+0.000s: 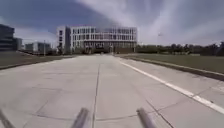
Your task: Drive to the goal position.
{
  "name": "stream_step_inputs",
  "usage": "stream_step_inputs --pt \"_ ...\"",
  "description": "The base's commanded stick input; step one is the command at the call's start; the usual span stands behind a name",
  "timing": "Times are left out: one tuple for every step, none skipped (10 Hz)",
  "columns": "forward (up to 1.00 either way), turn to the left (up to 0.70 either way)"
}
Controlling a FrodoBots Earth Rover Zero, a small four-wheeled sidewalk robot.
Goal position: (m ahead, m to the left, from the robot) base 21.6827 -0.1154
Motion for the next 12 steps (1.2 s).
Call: stream_step_inputs --pt "1.00 0.00" --pt "1.00 0.00" --pt "1.00 0.00" --pt "1.00 0.00" --pt "1.00 0.00" --pt "1.00 0.00" --pt "1.00 0.00" --pt "1.00 0.00" --pt "1.00 0.00" --pt "1.00 0.00" --pt "1.00 0.00" --pt "1.00 0.00"
